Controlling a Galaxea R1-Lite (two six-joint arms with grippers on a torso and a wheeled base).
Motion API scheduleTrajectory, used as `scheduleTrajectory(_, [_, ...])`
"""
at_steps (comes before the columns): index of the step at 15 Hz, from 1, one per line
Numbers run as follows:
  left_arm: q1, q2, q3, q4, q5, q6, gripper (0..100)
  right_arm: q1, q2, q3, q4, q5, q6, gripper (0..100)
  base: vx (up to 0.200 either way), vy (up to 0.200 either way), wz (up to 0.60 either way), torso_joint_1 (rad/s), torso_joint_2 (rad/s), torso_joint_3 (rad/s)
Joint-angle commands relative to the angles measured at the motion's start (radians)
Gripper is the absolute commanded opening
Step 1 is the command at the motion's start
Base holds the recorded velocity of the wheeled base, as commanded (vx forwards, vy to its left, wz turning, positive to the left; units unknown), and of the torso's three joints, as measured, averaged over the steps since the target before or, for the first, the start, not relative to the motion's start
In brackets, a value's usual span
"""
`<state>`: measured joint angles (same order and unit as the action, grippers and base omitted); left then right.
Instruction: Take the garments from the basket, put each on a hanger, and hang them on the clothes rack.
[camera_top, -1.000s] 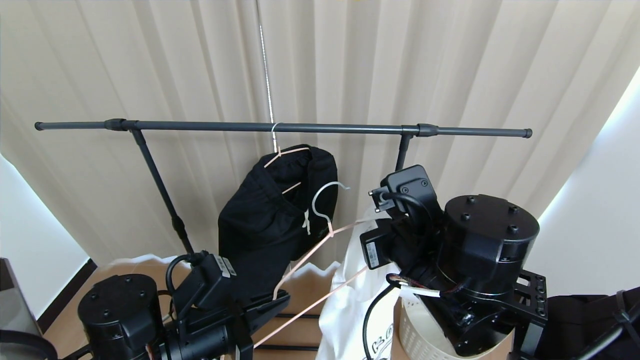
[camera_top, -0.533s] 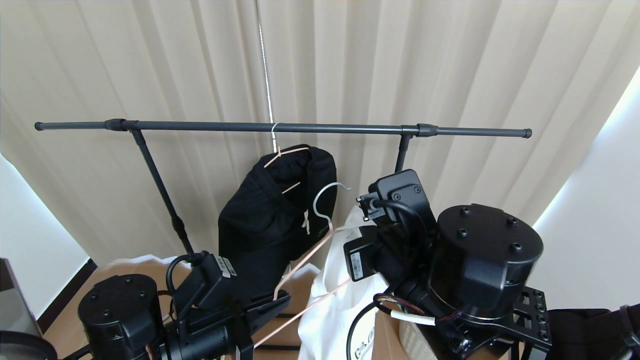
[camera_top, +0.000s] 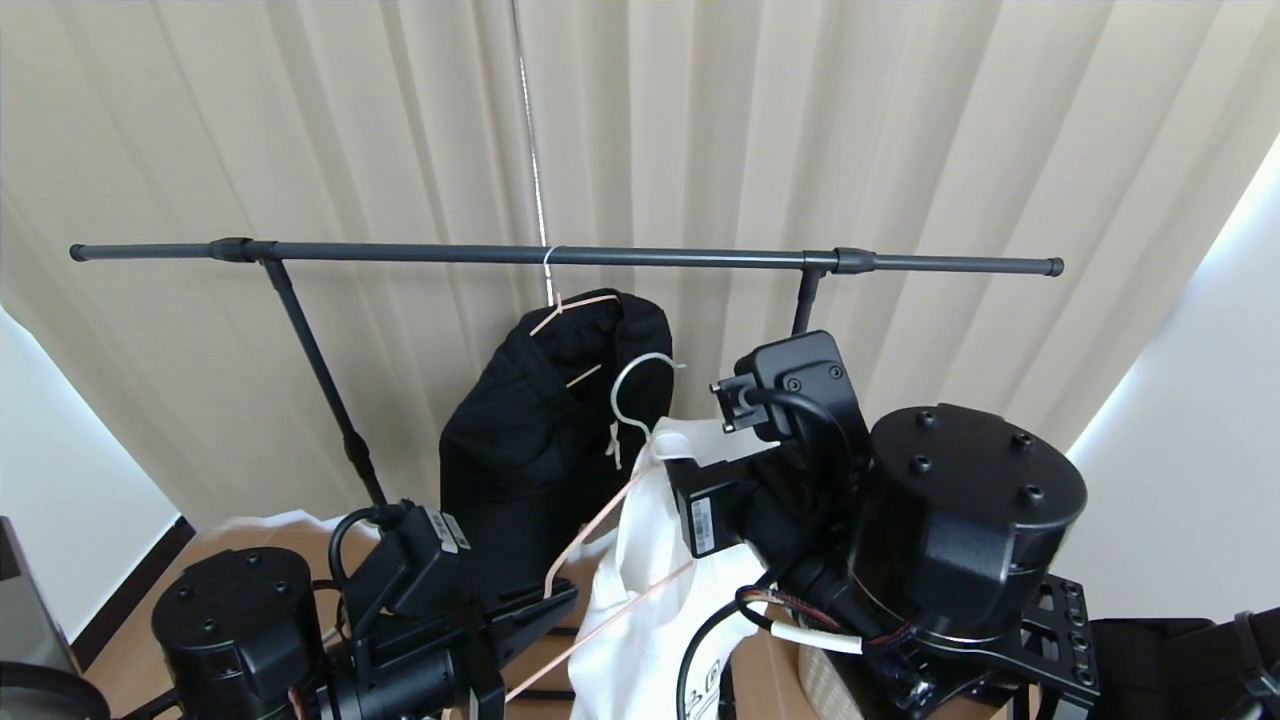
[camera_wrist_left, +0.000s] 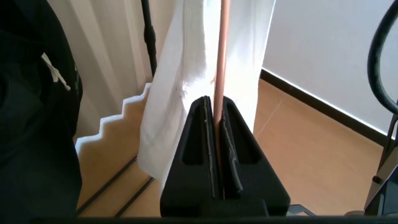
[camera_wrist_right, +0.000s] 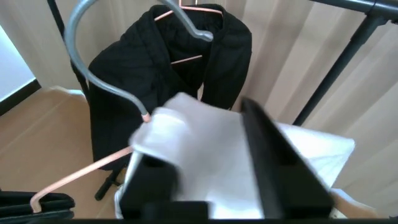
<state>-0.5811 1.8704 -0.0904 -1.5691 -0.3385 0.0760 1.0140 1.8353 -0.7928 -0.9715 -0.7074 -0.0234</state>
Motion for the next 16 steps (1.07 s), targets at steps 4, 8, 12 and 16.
scheduleTrajectory(4, [0.0, -0.02, 0.008, -0.002, 0.0, 0.001, 0, -0.052, -0.008, -0.029, 0.0, -0.017, -0.001, 100, 0.0, 0.0, 0.0, 0.0, 0.0, 0.0])
scheduleTrajectory(8, [-0.002, -0.039, 0.006, -0.002, 0.0, 0.001, 0, -0.052, 0.002, -0.031, 0.0, -0.017, 0.0, 100, 0.0, 0.0, 0.0, 0.0, 0.0, 0.0])
scheduleTrajectory(12, [-0.002, -0.054, 0.005, -0.002, 0.0, -0.004, 0, -0.065, 0.025, -0.065, 0.0, -0.026, 0.0, 100, 0.0, 0.0, 0.0, 0.0, 0.0, 0.0])
scheduleTrajectory(16, [0.003, -0.056, 0.0, -0.002, 0.0, -0.005, 0, -0.066, 0.021, -0.065, 0.0, -0.029, 0.0, 100, 0.0, 0.0, 0.0, 0.0, 0.0, 0.0])
